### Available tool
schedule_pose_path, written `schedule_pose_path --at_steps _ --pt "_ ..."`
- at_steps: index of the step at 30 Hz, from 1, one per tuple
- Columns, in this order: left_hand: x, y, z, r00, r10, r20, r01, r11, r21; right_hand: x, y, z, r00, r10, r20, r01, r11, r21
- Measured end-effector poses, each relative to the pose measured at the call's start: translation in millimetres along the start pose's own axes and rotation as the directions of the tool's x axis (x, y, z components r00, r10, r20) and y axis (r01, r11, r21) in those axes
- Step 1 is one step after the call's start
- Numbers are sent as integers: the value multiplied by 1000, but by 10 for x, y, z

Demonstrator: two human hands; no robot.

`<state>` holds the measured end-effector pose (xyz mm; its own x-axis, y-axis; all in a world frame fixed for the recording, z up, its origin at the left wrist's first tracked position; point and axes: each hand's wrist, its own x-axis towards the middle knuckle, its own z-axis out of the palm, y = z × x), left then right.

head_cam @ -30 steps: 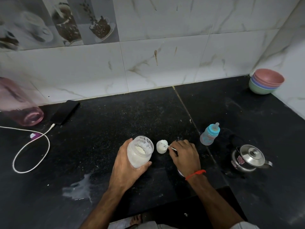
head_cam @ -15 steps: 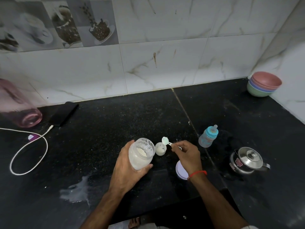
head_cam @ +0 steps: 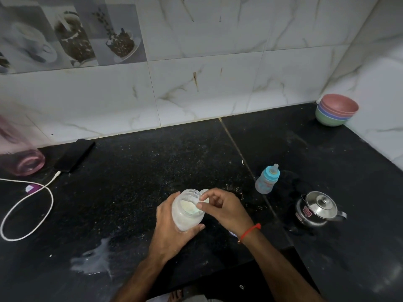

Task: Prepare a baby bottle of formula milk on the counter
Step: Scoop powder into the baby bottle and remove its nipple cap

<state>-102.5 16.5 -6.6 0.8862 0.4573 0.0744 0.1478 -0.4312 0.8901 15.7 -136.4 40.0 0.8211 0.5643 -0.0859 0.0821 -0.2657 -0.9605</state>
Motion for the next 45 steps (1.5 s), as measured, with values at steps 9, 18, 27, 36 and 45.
schedule_pose_path --at_steps 9,18,27,36,45 --pt "27 -189 73 995 -92 -33 89 993 -74 -127 473 -450 977 -9 -214 -90 888 -451" --pt "84 -192 53 979 -202 16 201 978 51 -187 671 -685 760 -86 -644 -149 942 -302" --pt "-153 68 40 954 166 -250 -118 974 195 307 683 -1226 726 30 -687 -154 981 -120" --pt "-241 754 391 872 477 108 -487 867 103 166 658 -1297 754 -146 -640 -44 961 -271" --pt "44 1061 889 970 68 232 -54 996 -65 -501 -110 -789 854 -130 -504 198 977 84"
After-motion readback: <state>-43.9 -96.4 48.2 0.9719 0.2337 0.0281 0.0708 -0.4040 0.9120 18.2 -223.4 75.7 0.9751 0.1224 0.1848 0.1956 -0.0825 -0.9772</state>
